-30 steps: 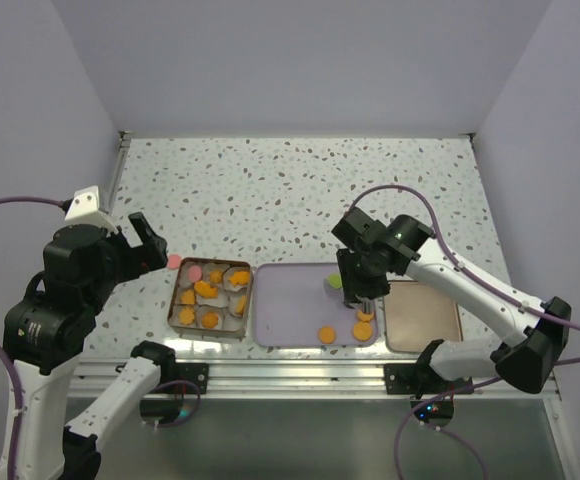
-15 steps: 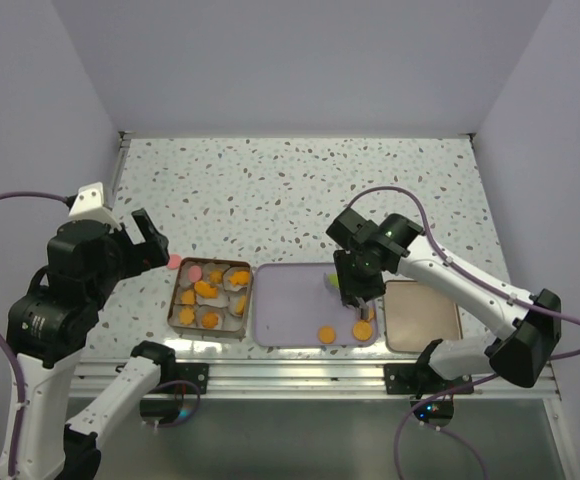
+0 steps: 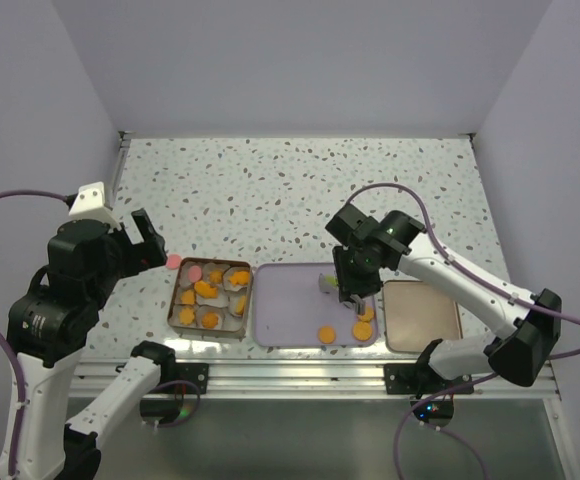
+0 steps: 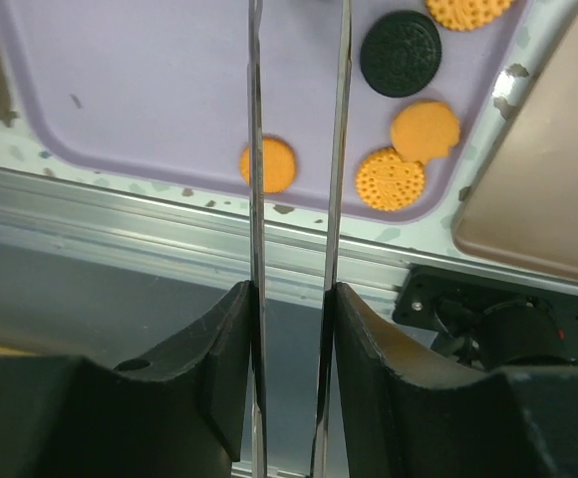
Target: Pack the cookies
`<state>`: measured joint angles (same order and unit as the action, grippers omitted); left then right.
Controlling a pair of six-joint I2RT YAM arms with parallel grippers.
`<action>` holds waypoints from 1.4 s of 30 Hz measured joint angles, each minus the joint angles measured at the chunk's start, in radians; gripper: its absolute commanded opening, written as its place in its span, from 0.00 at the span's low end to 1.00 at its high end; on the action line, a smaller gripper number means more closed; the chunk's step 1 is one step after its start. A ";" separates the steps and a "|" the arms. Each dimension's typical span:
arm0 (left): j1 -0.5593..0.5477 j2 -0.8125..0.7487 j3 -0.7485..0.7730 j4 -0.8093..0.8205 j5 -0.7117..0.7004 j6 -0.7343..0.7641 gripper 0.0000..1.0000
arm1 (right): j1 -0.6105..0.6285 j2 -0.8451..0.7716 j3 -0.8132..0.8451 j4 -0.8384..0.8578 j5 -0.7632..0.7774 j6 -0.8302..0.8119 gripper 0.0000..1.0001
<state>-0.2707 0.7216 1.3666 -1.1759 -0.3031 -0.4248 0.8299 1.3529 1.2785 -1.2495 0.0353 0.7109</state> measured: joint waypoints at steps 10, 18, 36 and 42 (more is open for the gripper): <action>-0.002 0.002 0.000 0.002 -0.018 0.011 1.00 | 0.060 0.026 0.302 0.045 -0.085 0.014 0.29; -0.007 0.005 0.000 0.002 -0.031 0.018 1.00 | 0.280 0.171 0.394 0.125 -0.162 0.042 0.29; -0.007 -0.022 0.000 -0.007 -0.037 0.013 1.00 | 0.389 0.266 0.336 0.190 -0.191 0.076 0.29; -0.007 -0.030 -0.001 -0.018 -0.040 -0.001 1.00 | 0.389 0.271 0.299 0.198 -0.209 0.075 0.32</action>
<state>-0.2775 0.6918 1.3655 -1.1942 -0.3428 -0.4259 1.2194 1.6238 1.5780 -1.0515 -0.1738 0.7856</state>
